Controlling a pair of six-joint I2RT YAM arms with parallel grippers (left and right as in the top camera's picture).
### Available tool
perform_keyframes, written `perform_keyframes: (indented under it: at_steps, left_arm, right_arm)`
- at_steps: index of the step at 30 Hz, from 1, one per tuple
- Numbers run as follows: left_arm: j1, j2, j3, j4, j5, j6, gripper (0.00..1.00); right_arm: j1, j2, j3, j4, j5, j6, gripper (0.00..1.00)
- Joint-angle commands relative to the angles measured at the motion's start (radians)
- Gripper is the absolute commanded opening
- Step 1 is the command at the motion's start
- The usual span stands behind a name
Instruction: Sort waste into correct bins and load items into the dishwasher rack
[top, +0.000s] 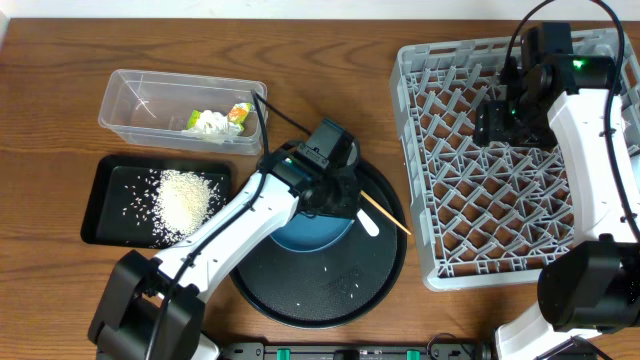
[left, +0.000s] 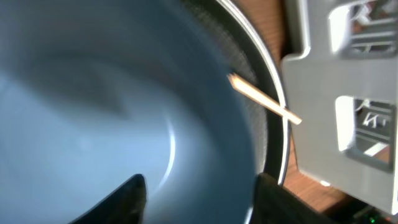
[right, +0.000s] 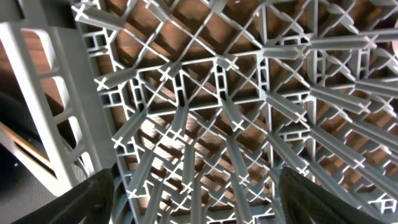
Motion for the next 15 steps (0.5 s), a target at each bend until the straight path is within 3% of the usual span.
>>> perform_keyframes:
  at_steps: [1, 4, 8, 15]
  left_arm:
    - [0.051, -0.076, 0.056, -0.048, -0.035, 0.028, 0.63]
    - [0.127, -0.159, 0.068, -0.128, -0.093, 0.028, 0.65]
    - [0.283, -0.272, 0.067, -0.235, -0.151, 0.029, 0.83]
    - [0.577, -0.389, 0.067, -0.372, -0.152, 0.091, 0.85]
  right_arm:
    - [-0.006, -0.018, 0.054, -0.002, -0.095, -0.080, 0.79]
    - [0.011, -0.018, 0.117, -0.010, -0.239, -0.124, 0.79]
    - [0.073, -0.018, 0.161, -0.010, -0.345, -0.130, 0.79]
    - [0.210, -0.018, 0.143, -0.009, -0.333, -0.129, 0.80]
